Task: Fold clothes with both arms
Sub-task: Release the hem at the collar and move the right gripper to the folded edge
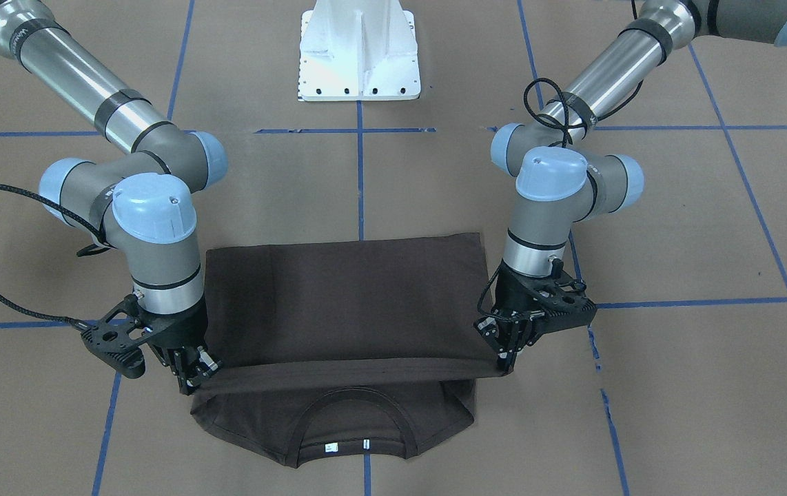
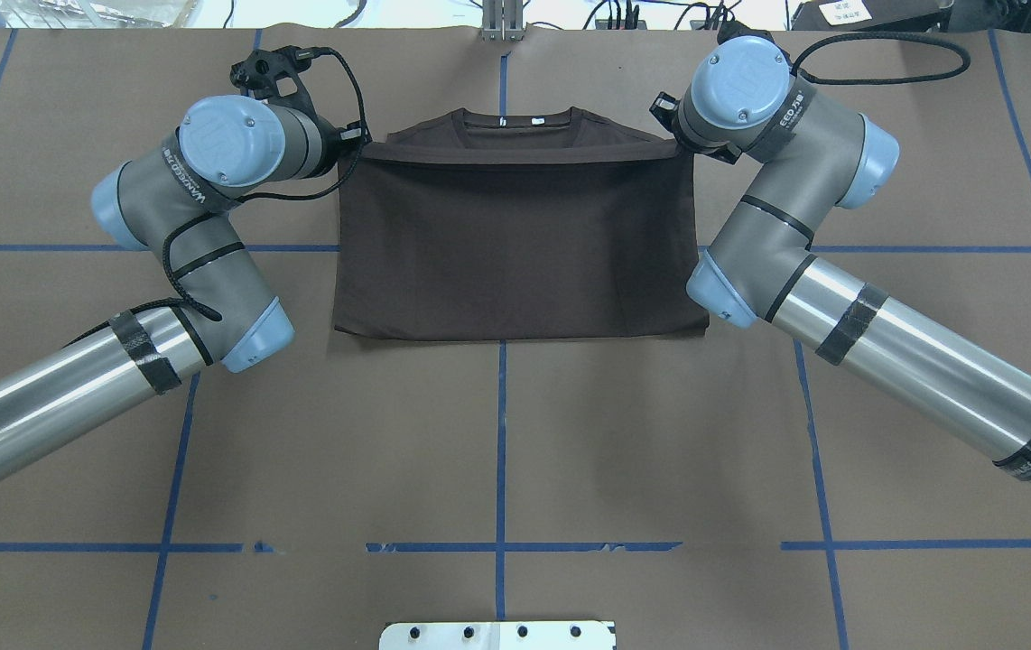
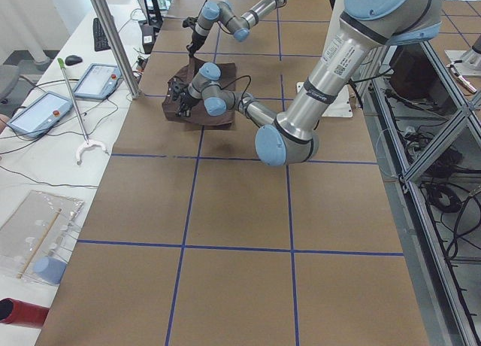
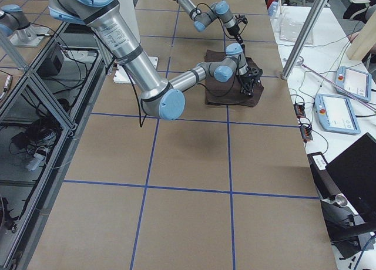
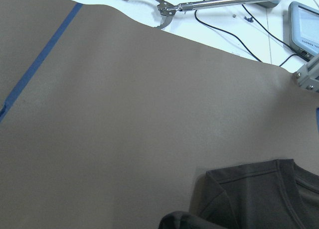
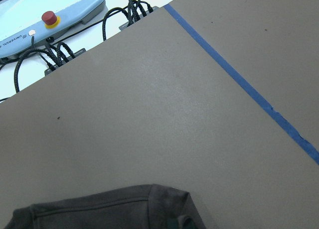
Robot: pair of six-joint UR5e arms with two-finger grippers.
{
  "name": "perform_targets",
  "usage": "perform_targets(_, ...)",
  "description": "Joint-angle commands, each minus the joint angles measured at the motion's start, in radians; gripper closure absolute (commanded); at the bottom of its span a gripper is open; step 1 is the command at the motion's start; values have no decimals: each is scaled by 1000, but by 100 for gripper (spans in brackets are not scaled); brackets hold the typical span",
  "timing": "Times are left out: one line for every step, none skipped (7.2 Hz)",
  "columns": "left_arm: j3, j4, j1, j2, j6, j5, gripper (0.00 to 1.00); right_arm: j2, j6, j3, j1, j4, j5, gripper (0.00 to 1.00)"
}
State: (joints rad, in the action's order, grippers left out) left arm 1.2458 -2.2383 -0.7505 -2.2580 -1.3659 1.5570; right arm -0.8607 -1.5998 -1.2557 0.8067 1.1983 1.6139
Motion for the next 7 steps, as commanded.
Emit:
perform_targets(-19, -38, -1, -2, 4, 2, 66, 12, 1, 25, -3, 0, 0, 76)
perform_targets(-19, -62, -1, -3, 4, 3, 63, 12, 0, 28, -3, 0, 0, 67)
perform_targets(-19, -113, -4, -2, 2, 6, 61, 9, -2, 27, -3, -2, 0, 55)
perform_targets(-16, -145, -6, -2, 1, 9, 61, 0, -9, 19, -3, -14, 0, 43)
perform_targets(-8, -170, -7, -2, 1, 14, 60, -38, -15, 13, -4, -88, 26, 40)
perform_targets(0, -190, -7, 3, 1, 59, 60, -128, -34, -75, -1, -171, 128, 37)
perform_targets(7, -205, -9, 11, -1, 74, 60, -196, -90, -182, 0, -169, 212, 26)
